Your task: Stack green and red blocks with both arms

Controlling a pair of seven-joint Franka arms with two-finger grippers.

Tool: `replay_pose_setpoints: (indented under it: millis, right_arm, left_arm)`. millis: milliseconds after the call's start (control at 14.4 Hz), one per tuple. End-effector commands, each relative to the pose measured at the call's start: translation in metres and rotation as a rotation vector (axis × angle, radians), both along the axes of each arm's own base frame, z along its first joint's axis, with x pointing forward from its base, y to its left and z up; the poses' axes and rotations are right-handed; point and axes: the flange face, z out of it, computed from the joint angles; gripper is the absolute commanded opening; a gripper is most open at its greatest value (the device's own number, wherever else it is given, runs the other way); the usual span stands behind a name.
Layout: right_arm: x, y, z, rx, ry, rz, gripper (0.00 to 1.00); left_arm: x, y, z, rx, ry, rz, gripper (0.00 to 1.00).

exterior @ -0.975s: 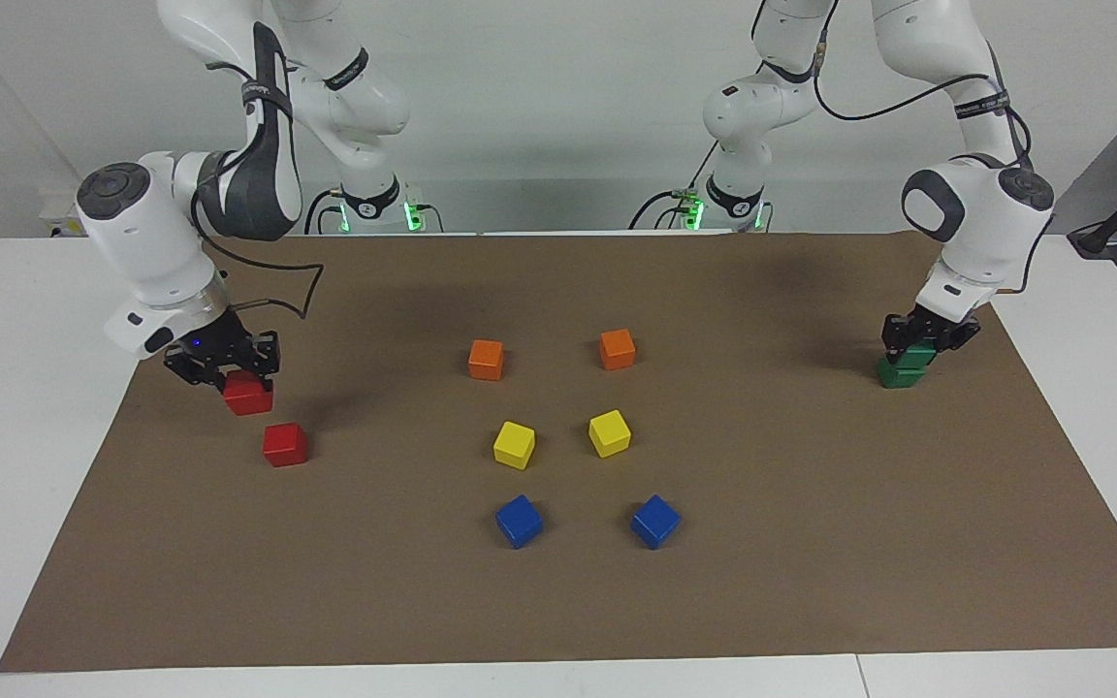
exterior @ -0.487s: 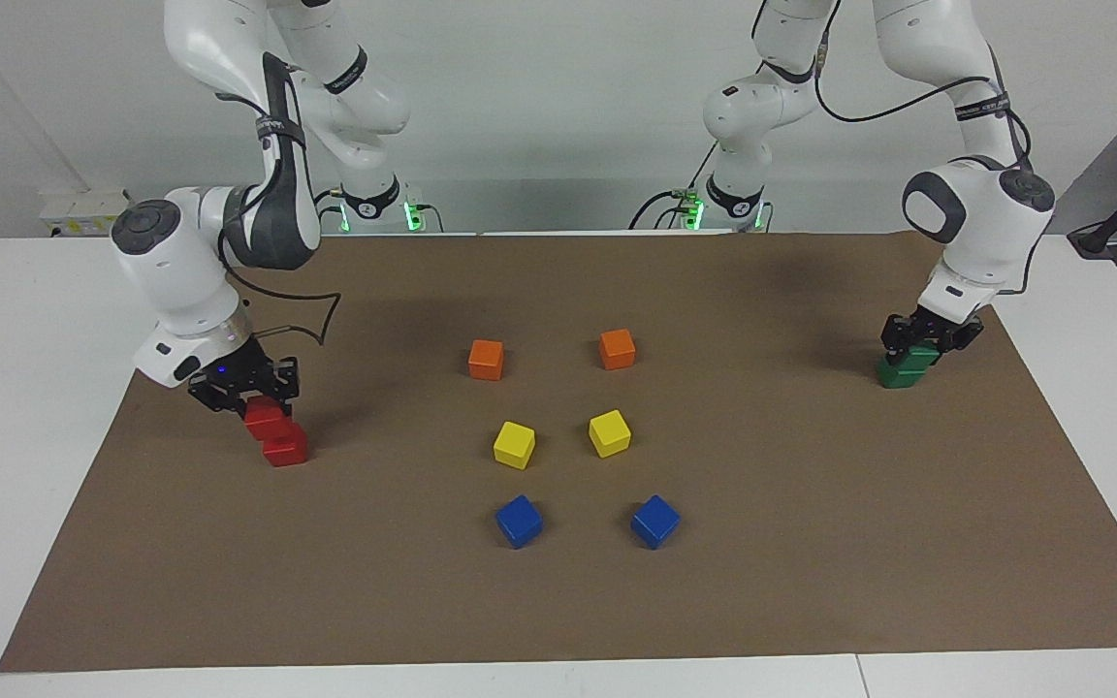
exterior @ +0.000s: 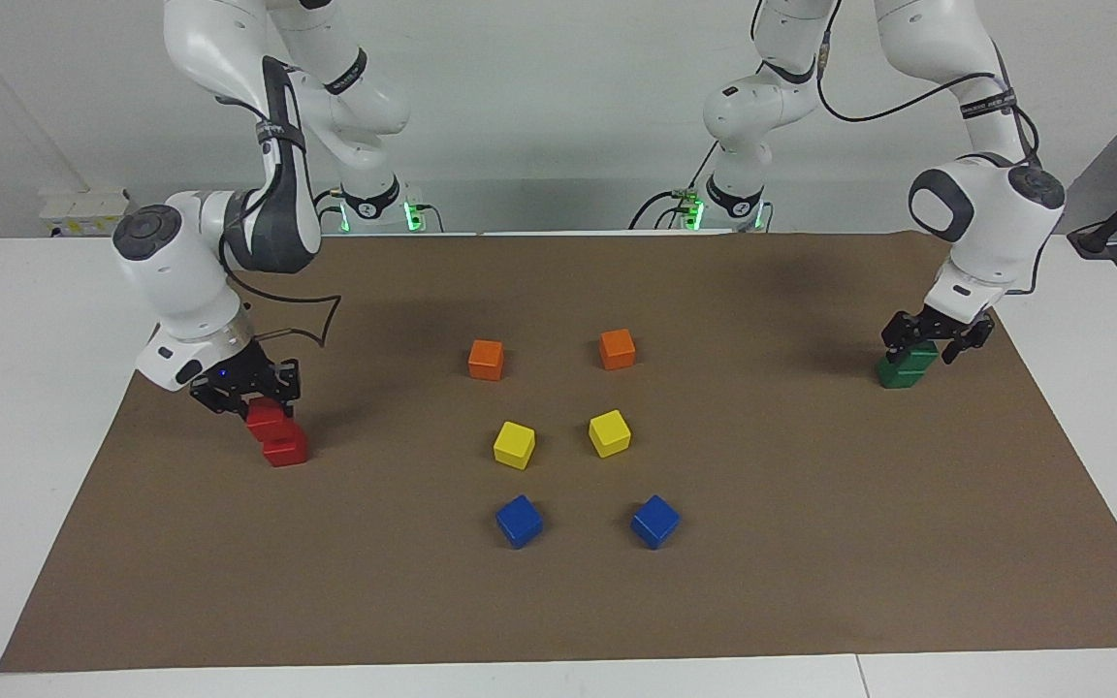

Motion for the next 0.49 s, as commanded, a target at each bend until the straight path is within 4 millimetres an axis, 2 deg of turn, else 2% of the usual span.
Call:
replay_pose_setpoints:
  millis: [0, 139, 348, 418]
  right_arm:
    - [0.005, -0.002, -0.004, 0.019, -0.009, -0.014, 0.00]
    - [0.006, -0.001, -0.008, 0.021, -0.003, -0.016, 0.00]
    - [0.006, -0.003, -0.012, 0.021, 0.003, -0.018, 0.00]
    - [0.006, -0.004, -0.016, 0.023, 0.009, -0.020, 0.00]
  left_arm:
    - [0.023, 0.001, 0.053, -0.022, 0.017, -0.022, 1.00]
    - [0.028, -0.001, 0.077, -0.023, 0.017, -0.021, 1.00]
    - [0.037, -0.023, 0.117, -0.019, -0.004, -0.040, 1.00]
    - [0.040, -0.034, 0.132, -0.029, 0.007, 0.008, 1.00]
